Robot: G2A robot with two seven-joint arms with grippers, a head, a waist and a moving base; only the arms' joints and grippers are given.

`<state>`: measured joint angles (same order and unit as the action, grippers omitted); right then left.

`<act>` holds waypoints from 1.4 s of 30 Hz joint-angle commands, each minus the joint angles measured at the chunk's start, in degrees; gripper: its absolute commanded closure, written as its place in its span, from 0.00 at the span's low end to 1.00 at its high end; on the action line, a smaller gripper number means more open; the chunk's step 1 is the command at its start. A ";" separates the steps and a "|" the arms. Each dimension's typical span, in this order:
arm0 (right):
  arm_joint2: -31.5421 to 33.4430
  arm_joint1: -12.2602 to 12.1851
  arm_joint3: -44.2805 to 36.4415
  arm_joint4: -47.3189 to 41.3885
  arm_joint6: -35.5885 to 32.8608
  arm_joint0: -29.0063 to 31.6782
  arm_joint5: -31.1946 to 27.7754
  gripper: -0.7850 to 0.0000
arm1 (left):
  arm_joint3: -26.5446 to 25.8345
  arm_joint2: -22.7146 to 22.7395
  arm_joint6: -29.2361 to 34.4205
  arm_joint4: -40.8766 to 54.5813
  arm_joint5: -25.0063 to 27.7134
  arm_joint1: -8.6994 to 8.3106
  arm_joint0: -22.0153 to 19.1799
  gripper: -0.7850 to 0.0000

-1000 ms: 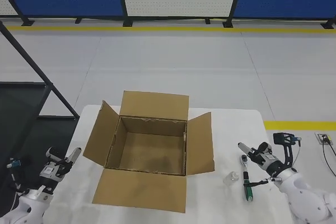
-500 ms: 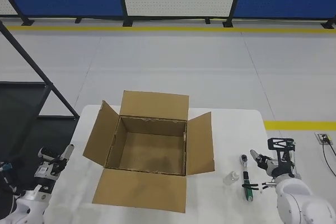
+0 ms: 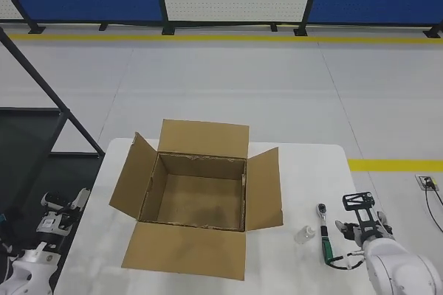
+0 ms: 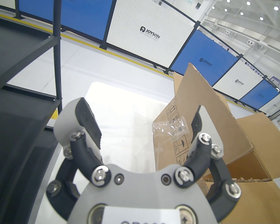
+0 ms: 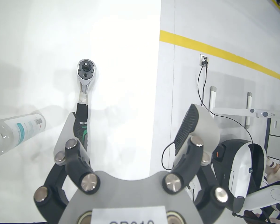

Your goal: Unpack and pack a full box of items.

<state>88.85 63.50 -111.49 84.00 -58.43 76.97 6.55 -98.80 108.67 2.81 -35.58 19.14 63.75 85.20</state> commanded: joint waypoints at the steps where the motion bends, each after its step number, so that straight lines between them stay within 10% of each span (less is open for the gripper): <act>1: 0.00 0.00 0.00 0.00 -0.01 0.00 -0.01 0.00 | 0.00 0.00 0.00 0.00 -0.01 0.00 0.00 0.00; 14: -2.19 0.66 9.13 -14.37 -10.56 -8.91 -5.55 0.00 | 0.00 0.00 0.00 0.00 -0.01 0.00 0.00 0.00; 19: -4.87 1.01 13.17 -14.33 -14.06 -12.74 -3.52 0.51 | 0.00 0.00 0.00 0.00 -0.01 0.00 0.00 0.00; 24: -6.50 1.33 17.13 -16.09 -16.41 -16.04 -3.05 0.59 | 0.00 0.00 0.00 0.00 -0.01 0.00 0.00 0.00; 42: -8.45 1.70 24.71 -20.85 -17.52 -20.99 -3.86 0.64 | 0.00 0.00 0.00 0.00 -0.01 0.00 0.00 0.00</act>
<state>80.46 65.20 -87.04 63.31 -76.05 56.06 2.84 -98.80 108.67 2.80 -35.58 19.13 63.75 85.20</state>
